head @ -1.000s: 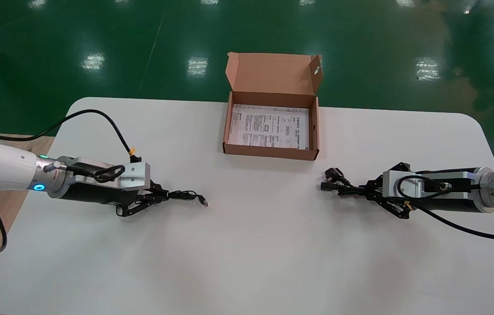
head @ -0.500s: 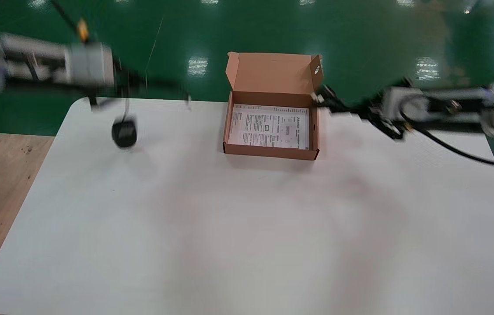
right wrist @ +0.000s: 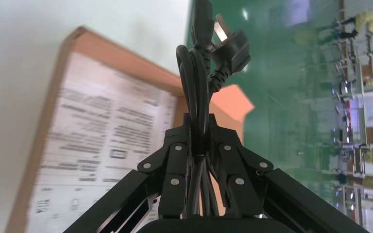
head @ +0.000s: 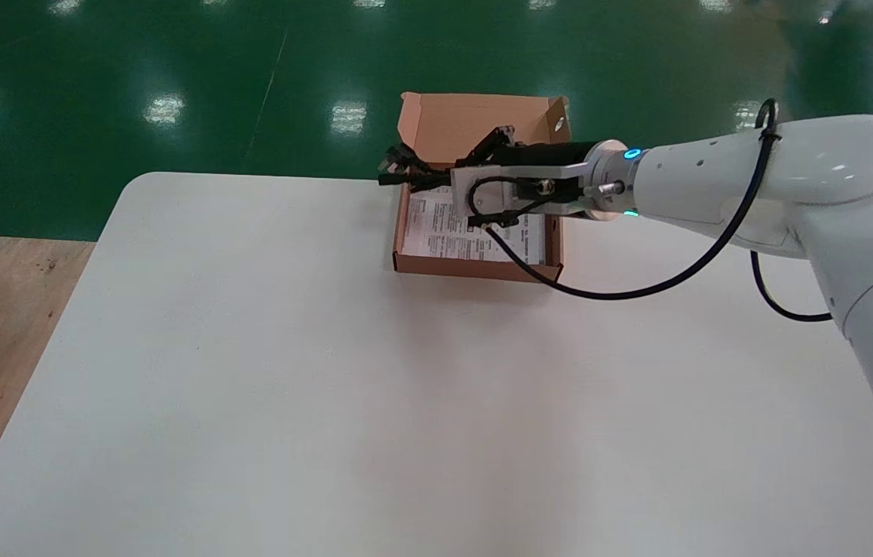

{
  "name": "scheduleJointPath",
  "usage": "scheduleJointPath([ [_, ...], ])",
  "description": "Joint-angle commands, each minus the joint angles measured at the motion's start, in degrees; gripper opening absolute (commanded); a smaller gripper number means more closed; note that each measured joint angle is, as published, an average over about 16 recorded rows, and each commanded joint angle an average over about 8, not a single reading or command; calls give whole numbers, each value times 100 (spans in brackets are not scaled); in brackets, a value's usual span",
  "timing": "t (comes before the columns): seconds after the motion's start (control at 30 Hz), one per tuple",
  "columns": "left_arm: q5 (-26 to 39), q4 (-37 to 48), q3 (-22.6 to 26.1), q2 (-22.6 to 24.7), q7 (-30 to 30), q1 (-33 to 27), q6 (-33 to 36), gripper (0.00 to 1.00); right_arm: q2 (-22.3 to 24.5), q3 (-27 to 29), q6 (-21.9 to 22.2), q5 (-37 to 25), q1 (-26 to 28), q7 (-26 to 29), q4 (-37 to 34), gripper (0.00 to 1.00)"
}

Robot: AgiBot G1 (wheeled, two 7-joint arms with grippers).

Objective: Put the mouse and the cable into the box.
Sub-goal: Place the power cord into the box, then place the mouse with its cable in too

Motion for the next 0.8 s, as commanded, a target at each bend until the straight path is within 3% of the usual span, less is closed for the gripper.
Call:
scheduleJointPath([
  [0.03,-20,-38,-20,42,80,-98,-13,0,-94,-56,133,-21,-93,-97,67,0],
  [0.43,-3,108,-10,30,213,-101,15,0,-108,-719,509,95,-306,273,290,0],
  [0.5,-8,139,-13,33,238,-104,19,0,-107,-817,548,126,-310,342,292,5],
  [0.73,-7,263,-11,59,347,-125,51,0,-108,-1180,664,195,-293,599,333,91],
  [0.77,0,285,-5,66,358,-130,64,0,-107,-1228,682,208,-289,631,345,100],
  [0.8,8,308,2,75,365,-136,83,0,-106,-1272,697,226,-286,661,359,100],
])
